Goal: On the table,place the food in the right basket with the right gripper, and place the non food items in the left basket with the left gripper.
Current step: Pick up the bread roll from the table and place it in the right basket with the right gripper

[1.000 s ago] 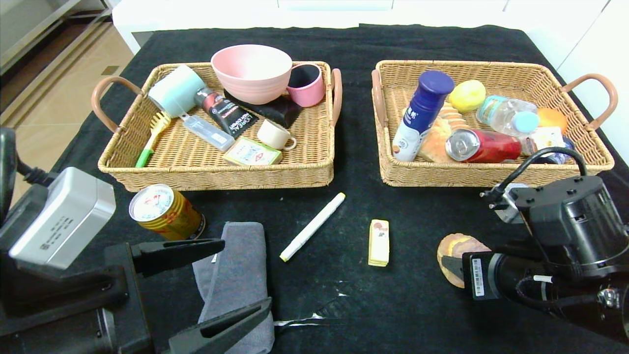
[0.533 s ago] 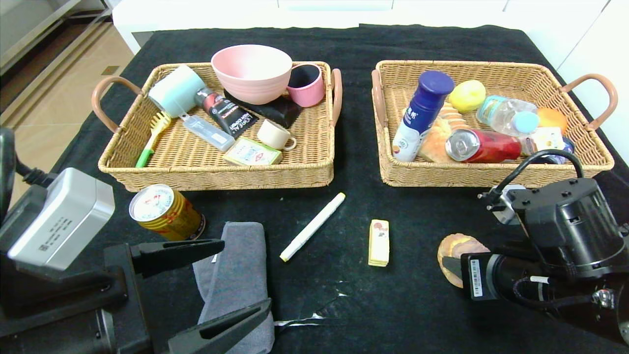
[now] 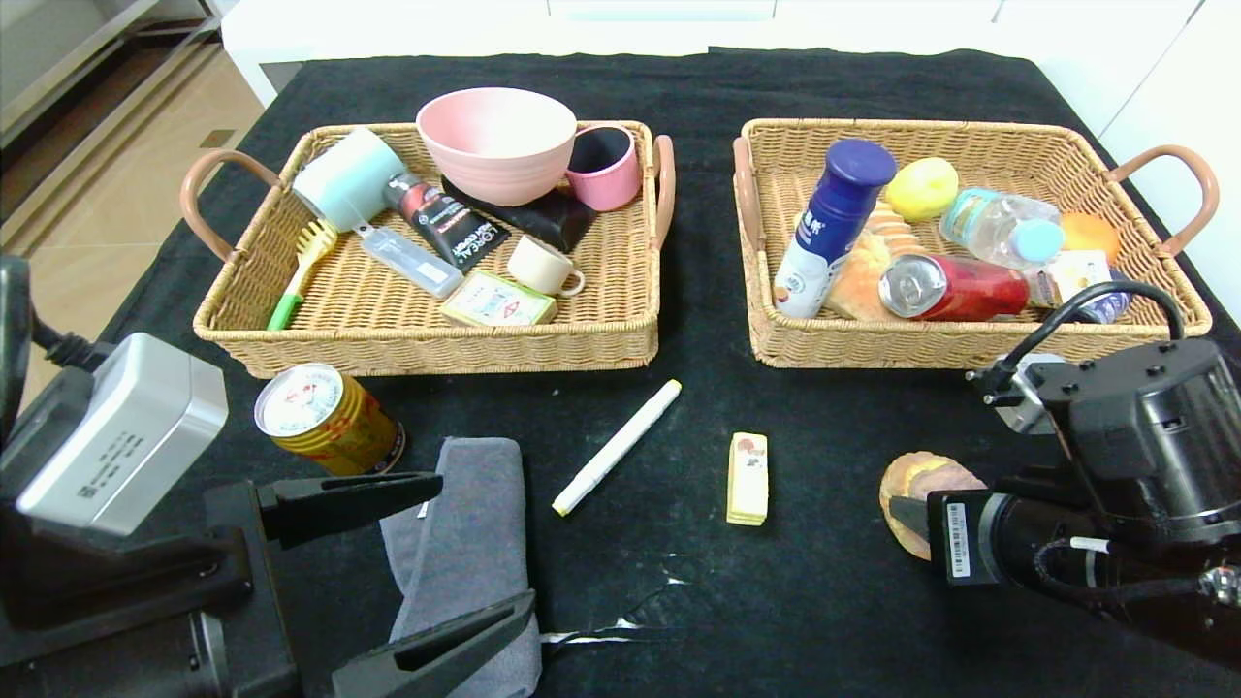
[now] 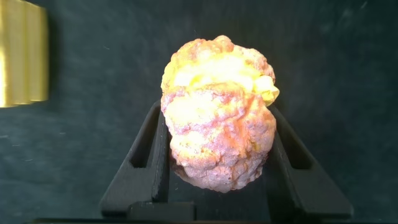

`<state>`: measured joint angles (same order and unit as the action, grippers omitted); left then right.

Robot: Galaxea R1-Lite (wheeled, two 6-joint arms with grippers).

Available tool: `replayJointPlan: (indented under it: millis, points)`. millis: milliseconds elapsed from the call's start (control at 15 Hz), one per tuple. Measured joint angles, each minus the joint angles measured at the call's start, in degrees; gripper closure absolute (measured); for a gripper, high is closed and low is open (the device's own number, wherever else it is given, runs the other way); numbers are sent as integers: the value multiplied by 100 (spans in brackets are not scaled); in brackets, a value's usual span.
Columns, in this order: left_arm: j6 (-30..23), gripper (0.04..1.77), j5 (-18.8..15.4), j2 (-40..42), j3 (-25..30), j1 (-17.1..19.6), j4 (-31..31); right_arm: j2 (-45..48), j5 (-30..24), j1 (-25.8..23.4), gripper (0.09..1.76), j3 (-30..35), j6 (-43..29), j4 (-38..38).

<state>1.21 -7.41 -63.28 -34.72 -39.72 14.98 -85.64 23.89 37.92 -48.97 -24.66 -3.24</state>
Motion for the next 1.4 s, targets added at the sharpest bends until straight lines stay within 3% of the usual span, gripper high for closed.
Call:
replayJointPlan:
  millis: [267, 800, 1400]
  points:
    - [0, 9, 0, -6, 24, -9, 1, 436, 0, -113, 97, -74, 234, 7]
    - [2, 9, 0, -24, 60, -30, -5, 1048, -2, -1221, 97, -1034, 1172, 132]
    - [0, 9, -2, -33, 71, -30, 1, 297, -39, -1334, 97, -1392, 1918, 2405]
